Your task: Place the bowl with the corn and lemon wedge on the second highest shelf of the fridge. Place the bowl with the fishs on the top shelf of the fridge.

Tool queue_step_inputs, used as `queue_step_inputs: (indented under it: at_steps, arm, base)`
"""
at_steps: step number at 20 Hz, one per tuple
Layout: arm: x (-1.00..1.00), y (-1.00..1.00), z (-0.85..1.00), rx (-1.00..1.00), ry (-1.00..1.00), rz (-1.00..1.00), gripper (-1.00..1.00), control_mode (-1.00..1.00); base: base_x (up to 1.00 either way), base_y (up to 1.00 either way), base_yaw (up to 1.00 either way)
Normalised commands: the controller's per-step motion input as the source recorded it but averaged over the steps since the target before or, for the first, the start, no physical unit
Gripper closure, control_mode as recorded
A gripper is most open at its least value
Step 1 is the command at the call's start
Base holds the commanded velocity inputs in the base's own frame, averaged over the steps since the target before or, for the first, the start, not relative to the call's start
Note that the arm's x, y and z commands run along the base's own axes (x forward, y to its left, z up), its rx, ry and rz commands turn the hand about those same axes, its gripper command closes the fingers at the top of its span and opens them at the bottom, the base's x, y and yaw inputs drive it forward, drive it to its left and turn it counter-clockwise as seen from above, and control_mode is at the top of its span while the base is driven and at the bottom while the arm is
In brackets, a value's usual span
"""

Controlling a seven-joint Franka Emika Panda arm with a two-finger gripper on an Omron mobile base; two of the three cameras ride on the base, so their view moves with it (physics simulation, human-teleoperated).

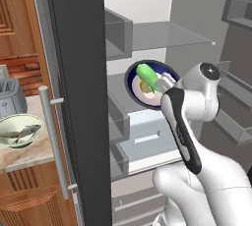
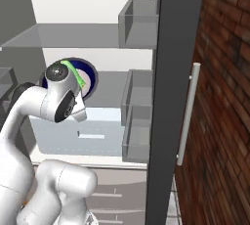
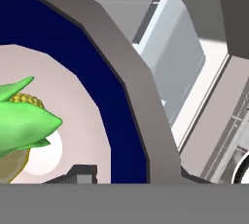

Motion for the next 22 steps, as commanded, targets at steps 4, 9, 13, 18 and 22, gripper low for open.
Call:
queue_step_inputs:
  at_steps: [4, 9, 13, 18, 22]
  arm:
    - [0.81, 0.00, -0.22, 0.00, 0.00, -0.02, 1.00, -1.00]
    - [0.84, 0.00, -0.37, -0.01, 0.00, -0.02, 1.00, -1.00]
    - [0.71, 0.03, -0.37, -0.01, 0.00, -0.02, 1.00, -1.00]
    - [0.44, 0.04, -0.34, -0.01, 0.00, -0.02, 1.00, -1.00]
    - [0.13, 0.00, -0.30, 0.00, 0.00, 0.00, 1.00, -1.00]
  base:
    - [0.00, 0.00, 0.00]
    - [0.00, 0.00, 0.00]
    - [0.00, 0.00, 0.00]
    - [0.00, 0.00, 0.00]
    - [0.00, 0.00, 0.00]
